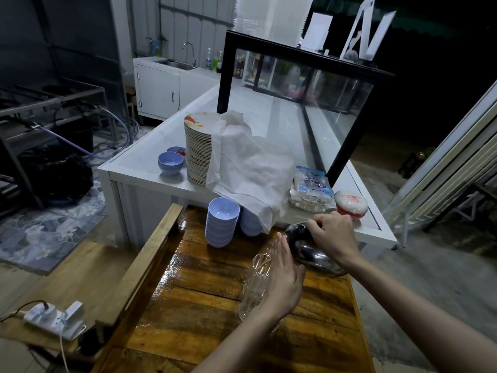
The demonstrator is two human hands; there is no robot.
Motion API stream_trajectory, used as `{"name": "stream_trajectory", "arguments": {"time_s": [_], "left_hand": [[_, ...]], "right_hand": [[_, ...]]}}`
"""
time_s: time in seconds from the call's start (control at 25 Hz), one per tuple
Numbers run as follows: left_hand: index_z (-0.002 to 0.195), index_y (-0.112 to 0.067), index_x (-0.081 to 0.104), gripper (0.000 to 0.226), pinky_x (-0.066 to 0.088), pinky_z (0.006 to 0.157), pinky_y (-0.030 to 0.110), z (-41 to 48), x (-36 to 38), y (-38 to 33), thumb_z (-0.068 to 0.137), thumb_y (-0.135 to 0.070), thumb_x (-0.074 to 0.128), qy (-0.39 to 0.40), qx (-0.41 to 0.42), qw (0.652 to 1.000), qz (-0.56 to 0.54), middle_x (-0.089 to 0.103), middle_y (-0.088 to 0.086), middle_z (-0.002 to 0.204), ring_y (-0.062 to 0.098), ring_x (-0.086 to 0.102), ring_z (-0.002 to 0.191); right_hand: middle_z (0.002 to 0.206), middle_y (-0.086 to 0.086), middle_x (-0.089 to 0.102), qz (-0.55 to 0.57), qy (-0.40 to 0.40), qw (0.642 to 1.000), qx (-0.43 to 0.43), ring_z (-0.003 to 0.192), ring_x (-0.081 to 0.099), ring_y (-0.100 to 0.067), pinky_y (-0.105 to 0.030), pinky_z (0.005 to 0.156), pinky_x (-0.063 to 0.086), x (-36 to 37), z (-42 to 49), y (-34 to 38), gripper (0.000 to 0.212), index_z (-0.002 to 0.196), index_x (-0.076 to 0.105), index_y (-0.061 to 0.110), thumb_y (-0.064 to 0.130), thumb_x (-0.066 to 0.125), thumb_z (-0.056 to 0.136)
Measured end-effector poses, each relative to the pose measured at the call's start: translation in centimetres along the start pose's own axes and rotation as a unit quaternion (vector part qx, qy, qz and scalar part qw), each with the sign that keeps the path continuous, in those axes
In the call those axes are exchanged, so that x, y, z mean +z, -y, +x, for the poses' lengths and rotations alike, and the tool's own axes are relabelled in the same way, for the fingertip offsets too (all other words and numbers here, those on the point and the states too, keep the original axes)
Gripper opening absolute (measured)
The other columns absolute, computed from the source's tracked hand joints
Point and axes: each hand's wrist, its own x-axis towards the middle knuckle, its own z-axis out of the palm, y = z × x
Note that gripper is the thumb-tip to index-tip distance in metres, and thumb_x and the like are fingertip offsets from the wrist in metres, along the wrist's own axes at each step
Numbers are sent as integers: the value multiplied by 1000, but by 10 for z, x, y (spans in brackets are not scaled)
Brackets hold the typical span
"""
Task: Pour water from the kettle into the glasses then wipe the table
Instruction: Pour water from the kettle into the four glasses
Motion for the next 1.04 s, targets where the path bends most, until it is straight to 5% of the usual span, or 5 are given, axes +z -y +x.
{"name": "stream_trajectory", "arguments": {"time_s": [1.04], "left_hand": [[138,-18,-36,79,-12,115,22,-12,-9,-8,104,-27,35,-43,-40,998,-27,-38,-3,151,12,-27,143]], "right_hand": [[63,-2,66,-82,23,989,-118,70,53,-17,-31,75,25,8,16,22,45,61,67,13,39,39,84]]}}
